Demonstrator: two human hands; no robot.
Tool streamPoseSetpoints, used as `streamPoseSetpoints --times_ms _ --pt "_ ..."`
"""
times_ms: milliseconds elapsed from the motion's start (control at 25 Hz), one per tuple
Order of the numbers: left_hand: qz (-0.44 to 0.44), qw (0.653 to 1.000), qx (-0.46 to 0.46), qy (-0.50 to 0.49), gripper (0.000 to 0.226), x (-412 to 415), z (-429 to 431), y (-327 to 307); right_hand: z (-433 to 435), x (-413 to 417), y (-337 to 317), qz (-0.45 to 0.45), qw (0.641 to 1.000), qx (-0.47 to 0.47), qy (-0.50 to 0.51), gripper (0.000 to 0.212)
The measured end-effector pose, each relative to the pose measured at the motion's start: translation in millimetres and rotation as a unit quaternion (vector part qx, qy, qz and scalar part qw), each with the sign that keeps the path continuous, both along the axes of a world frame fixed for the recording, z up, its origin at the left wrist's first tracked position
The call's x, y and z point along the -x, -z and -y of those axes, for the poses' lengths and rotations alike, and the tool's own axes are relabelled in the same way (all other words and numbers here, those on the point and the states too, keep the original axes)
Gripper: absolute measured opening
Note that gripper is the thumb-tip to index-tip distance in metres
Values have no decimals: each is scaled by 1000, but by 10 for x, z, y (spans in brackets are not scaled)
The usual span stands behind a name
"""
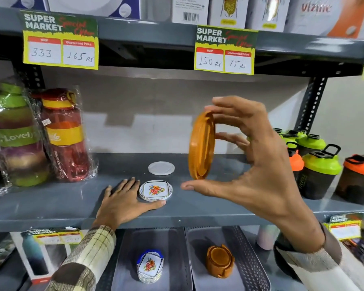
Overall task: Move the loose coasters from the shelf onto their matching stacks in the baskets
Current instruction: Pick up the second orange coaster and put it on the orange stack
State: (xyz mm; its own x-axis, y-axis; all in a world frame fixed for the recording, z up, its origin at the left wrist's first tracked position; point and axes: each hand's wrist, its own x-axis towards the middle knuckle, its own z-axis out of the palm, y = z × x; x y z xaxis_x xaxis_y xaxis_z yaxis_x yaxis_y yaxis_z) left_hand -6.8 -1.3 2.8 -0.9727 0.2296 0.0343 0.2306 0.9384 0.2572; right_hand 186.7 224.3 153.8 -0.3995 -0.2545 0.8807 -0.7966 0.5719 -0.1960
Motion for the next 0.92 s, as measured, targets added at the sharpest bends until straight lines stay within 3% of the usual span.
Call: streamPoseSetpoints --times_ms 120,240,440,800,920 --pt "-11 1000 -7 -2 147 -12 4 16 -75 -90 59 -12 993 56 -102 95" --pt "-10 1000 -3 -1 151 -13 1 6 -87 -67 174 -69 980 104 -153 100" --pt "-10 1000 -4 -2 155 -8 3 4 -36 40 383 -86 940 183 -276 72" --pt "-9 1000 -5 -7 149 -29 -15 -9 -116 56 489 -43 937 215 -272 70" --pt "-2 1000 -3 -9 150 -17 -16 -7 -173 8 578 -32 954 219 -203 74"
